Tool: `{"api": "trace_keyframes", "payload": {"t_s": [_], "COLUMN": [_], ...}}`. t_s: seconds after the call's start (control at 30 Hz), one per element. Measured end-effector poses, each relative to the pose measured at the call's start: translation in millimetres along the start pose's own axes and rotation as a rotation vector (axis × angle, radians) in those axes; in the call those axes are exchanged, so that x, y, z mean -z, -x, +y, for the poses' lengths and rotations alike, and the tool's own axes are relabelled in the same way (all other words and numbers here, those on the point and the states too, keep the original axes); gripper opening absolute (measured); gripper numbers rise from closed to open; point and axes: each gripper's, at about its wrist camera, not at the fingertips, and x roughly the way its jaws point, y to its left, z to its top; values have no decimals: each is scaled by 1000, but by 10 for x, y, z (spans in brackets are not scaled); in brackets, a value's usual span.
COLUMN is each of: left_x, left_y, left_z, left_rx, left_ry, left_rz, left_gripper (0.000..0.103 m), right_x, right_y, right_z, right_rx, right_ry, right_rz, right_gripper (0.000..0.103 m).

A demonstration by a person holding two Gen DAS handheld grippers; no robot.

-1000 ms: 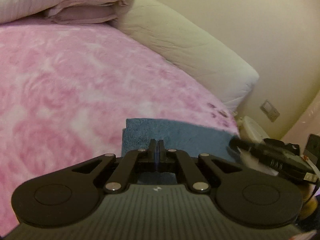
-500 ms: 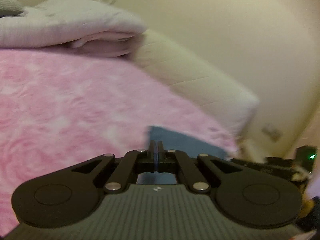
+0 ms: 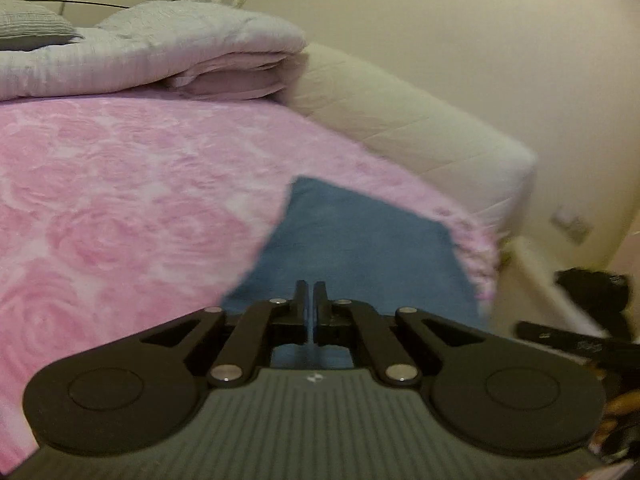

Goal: Fold clothes
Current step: 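Open the right gripper and pull both grippers back from the jeans, then grasp the folded jeans edge with both grippers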

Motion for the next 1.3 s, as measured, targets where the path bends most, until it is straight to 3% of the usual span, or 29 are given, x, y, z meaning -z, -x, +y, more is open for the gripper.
{"api": "trace_keyframes", "payload": {"t_s": [0.1, 0.13, 0.2, 0.27, 0.33, 0.63, 0.8, 1.23, 1.3], "left_x": [181, 256, 273, 219, 185, 287, 391, 459, 457], "left_y": [-136, -207, -178, -122, -2, 513, 860, 1615, 1674], "left_z": [-84, -50, -44, -108, -210, -694, -959, -1471, -1466], "left_rx": [-25, -48, -70, -112, -146, -265, -326, -294, -253], "left_ry": [33, 68, 111, 106, 91, -7, -94, -189, -194], "left_rz": [114, 148, 145, 177, 178, 261, 249, 144, 129], "left_gripper": [2, 2, 4, 7, 15, 21, 23, 27, 27], "right_x": [128, 181, 258, 225, 216, 353, 372, 453, 442], "right_y": [-93, -182, -251, -175, -53, 627, 1018, 1814, 1860], "right_z": [118, 152, 217, 277, 295, 473, 622, 840, 850], "right_rx": [-34, -15, 27, 55, 58, 49, 75, 39, 29], "right_ry": [22, 37, 87, 91, 57, -61, -52, -22, -20], "right_rz": [52, 90, 104, 118, 118, 79, 62, -27, -33], "right_gripper": [13, 18, 24, 47, 53, 53, 53, 53, 53]}}
